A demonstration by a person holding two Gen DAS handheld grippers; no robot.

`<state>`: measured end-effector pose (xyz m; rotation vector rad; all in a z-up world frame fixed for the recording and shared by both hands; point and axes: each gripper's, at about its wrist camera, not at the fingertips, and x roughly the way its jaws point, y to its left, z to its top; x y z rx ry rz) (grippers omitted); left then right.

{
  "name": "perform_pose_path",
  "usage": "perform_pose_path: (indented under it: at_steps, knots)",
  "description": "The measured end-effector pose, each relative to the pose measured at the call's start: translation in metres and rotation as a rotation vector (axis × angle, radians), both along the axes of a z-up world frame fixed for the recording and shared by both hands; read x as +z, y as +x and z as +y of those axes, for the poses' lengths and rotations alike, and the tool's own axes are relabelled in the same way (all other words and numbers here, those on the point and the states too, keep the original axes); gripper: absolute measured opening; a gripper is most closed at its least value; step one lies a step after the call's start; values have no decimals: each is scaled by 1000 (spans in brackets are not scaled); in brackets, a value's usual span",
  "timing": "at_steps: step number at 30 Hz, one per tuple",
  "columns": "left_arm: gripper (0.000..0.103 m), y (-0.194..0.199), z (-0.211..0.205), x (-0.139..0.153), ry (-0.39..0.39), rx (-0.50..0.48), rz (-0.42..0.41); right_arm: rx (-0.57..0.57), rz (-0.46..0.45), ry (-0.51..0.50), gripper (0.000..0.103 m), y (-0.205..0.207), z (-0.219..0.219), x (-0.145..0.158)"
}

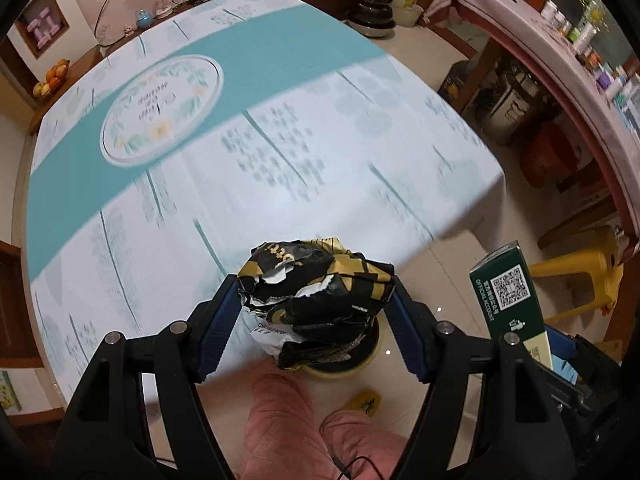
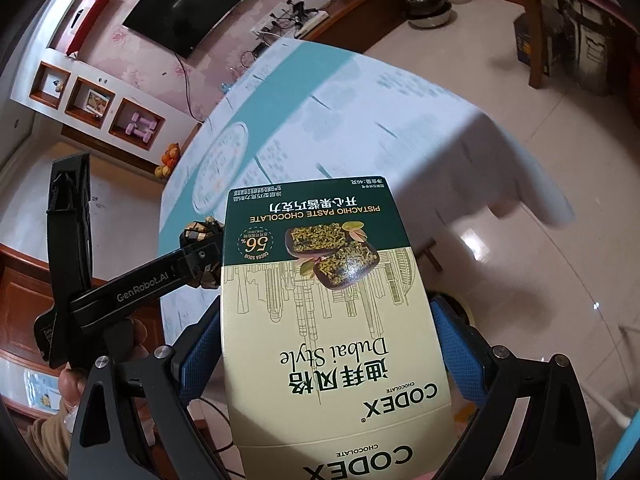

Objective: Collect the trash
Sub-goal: 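Carry the wrapper and CODEX box over the black bin, then open both tools to drop the wrapper and box into the bin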

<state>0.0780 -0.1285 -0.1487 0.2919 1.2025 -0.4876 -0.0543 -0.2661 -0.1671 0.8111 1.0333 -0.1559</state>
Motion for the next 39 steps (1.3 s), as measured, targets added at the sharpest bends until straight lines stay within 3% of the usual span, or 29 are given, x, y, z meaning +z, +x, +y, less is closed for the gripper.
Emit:
perform_pose_path:
  at_steps: [10,17,24,31,39]
  knots:
    - [68,-72,-4,-41,73,-87,15,-109,140,108,97,-83,-12,-79]
    - [68,-105,-10,-102,102,-171,33,-160,267,179,97,-109,-15,-168]
    - [69,-117,-12,-191,125,-232,12,-167,369,233,97,-100,-11,-260]
    - [70,-94,-3,-285,142,-189,35,-123,417,248,97,-69,-3,-341]
    - [78,-72,11,-350,129,-151,58,-127,463,306,98,-44,-3,-419]
